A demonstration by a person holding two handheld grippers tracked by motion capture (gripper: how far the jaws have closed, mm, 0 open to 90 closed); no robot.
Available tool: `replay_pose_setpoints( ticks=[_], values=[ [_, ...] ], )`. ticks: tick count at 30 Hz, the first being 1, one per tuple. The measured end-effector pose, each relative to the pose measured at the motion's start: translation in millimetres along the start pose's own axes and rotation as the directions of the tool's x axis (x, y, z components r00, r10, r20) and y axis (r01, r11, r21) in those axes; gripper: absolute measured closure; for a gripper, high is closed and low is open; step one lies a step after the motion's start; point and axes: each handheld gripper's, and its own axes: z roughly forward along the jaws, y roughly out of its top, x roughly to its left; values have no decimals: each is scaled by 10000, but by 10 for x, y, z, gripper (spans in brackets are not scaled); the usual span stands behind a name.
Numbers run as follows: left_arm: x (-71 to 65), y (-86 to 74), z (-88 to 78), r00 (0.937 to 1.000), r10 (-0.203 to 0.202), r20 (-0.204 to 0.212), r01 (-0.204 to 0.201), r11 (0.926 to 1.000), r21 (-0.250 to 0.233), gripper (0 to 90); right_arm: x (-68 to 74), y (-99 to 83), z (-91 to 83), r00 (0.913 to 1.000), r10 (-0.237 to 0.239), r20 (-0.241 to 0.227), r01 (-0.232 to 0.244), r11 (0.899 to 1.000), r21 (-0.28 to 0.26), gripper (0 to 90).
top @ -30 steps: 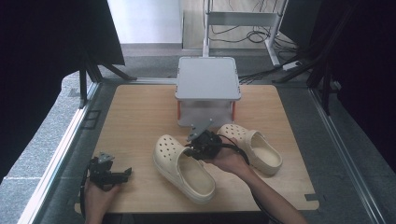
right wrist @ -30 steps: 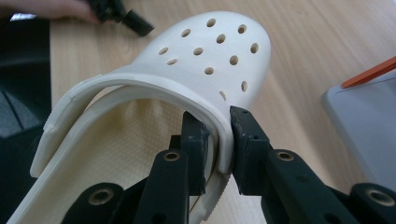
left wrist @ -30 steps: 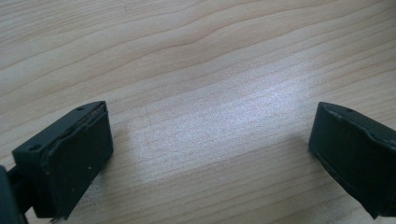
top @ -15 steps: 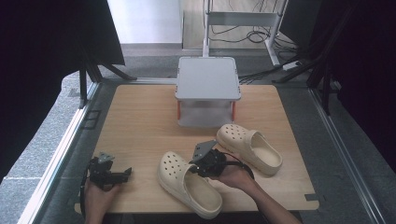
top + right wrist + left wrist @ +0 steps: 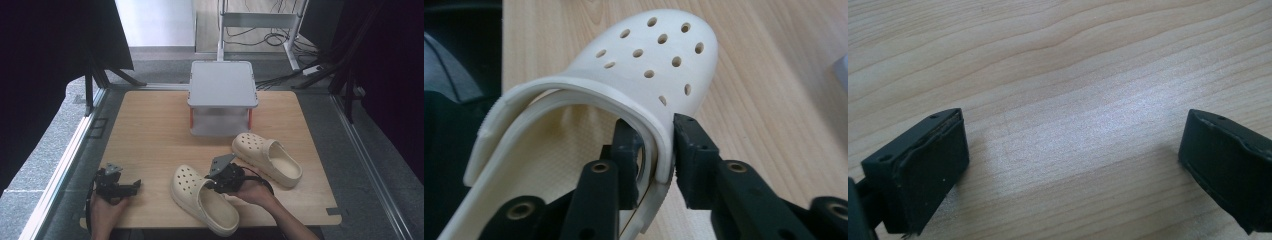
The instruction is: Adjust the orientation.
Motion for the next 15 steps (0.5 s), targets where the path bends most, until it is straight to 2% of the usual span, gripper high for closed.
replay_pose_setpoints(
  ticks=[2, 4, 7, 11, 15],
  values=[
    [0, 0, 0, 10000, -2, 1, 2, 10000, -2, 0, -23, 3, -30, 9992, 267, -305, -271, 9996, -105, 623],
    [0, 0, 0, 10000, -2, -1, 2, 10000, -5, 0, -44, 12, -67, 9976, 550, -419, -555, 9984, -98, 546],
    [0, -1, 1, 10000, -2, -3, 2, 10000, -14, 0, -76, 10, -140, 9967, 642, -497, -647, 9979, -93, 458],
    [-1, -1, 1, 10000, -16, 0, 16, 10000, -16, 0, -130, -27, -241, 9957, 841, -399, -840, 9965, 26, 399],
    [-1, -1, 1, 10000, -15, 3, 15, 10000, -9, 0, -214, -98, -326, 9880, 1528, -206, -1529, 9882, 2, 325]
  ],
)
